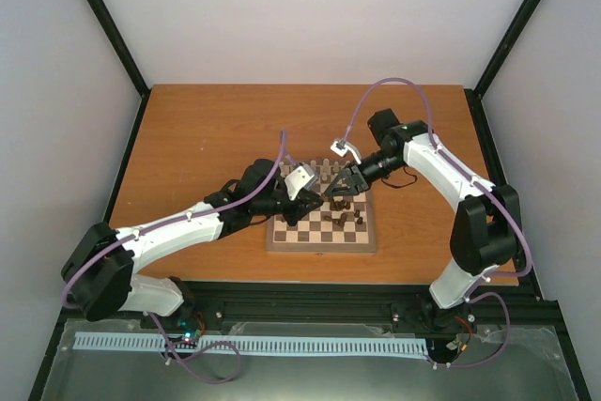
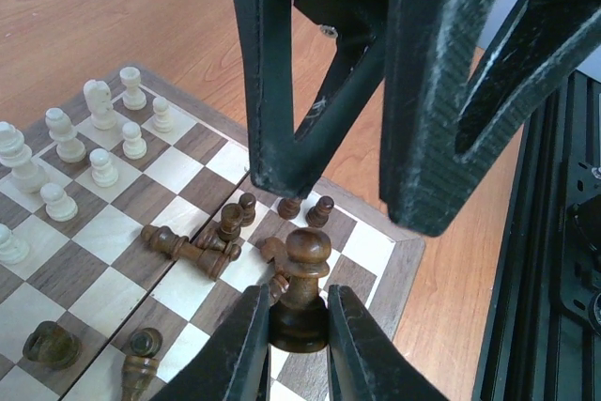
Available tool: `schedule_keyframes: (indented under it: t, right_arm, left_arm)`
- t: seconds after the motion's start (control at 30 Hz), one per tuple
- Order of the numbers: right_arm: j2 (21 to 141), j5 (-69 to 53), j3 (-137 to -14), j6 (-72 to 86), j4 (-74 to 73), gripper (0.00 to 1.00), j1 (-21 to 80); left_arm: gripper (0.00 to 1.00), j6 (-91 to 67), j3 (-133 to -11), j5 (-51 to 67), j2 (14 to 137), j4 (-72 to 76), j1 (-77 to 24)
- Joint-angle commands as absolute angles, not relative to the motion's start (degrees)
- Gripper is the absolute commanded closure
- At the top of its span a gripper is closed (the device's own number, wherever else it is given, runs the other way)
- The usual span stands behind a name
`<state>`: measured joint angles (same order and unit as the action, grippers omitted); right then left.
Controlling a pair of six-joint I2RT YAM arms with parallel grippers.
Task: Set up the chess pieces on the board
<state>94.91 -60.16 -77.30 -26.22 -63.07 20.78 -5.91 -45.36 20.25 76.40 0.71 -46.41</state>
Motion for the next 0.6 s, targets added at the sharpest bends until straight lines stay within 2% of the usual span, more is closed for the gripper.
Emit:
schedule_keyframes:
  t: [0.0,0.23,0.57]
  right_arm:
    - [96.4,-62.1,-77.1,-25.7,-62.7,0.6,21.8]
    - [97.4,-61.2,-76.9,-24.2,-61.7,0.65,23.2]
    - [98.2,-61.8,-76.7,-24.3,-61.8,0.81,23.6]
  left_arm:
    - [0.88,-6.2,-47.3,21.7,76.3,3.1,-47.0]
    - [0.88,-6.2,-47.4,22.1,76.0,2.6,-47.0]
    - [0.87,-6.2,-47.4,22.2,76.6,2.9,-47.0]
